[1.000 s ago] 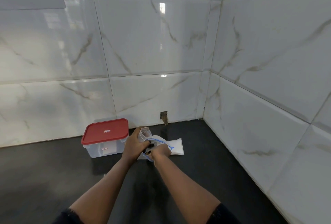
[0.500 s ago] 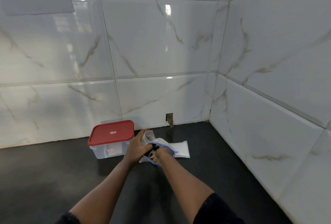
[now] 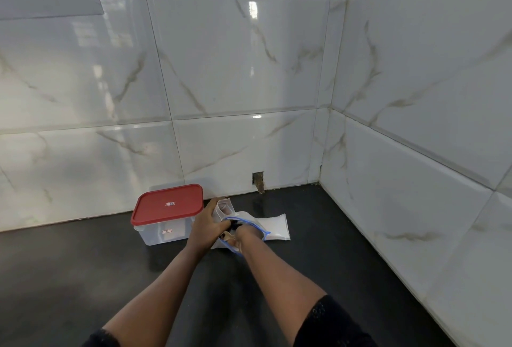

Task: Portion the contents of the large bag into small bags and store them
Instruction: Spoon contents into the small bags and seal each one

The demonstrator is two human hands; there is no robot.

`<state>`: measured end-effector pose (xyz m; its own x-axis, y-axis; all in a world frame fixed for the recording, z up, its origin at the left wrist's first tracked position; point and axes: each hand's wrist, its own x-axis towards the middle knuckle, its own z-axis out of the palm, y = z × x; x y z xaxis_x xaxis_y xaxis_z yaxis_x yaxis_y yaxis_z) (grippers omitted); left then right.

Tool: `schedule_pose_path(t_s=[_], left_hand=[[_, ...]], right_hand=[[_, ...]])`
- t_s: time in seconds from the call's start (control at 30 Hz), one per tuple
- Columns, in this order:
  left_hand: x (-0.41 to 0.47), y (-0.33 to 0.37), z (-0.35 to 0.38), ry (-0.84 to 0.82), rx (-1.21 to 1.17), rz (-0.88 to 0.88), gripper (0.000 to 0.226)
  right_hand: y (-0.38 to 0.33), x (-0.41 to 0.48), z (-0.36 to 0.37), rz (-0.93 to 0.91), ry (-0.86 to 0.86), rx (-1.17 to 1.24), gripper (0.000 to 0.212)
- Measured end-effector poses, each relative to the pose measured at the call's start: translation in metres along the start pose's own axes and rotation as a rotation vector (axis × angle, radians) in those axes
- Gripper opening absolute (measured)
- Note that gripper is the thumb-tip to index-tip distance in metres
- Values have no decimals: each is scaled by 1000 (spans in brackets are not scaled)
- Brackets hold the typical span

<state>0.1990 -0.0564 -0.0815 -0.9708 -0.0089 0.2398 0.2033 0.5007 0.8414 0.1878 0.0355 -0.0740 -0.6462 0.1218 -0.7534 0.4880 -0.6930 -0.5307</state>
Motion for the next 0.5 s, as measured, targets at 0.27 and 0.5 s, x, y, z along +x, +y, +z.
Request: schedule_pose_path(t_s=[0.27,0.5], left_hand=[[-3,6,5,24,-14,-14,41],[-5,8,8,26,5,-29,42]], right_hand=[[3,-5,-5,-90,-24,31,38],[-3,-15,-10,-89,-1,106,38]])
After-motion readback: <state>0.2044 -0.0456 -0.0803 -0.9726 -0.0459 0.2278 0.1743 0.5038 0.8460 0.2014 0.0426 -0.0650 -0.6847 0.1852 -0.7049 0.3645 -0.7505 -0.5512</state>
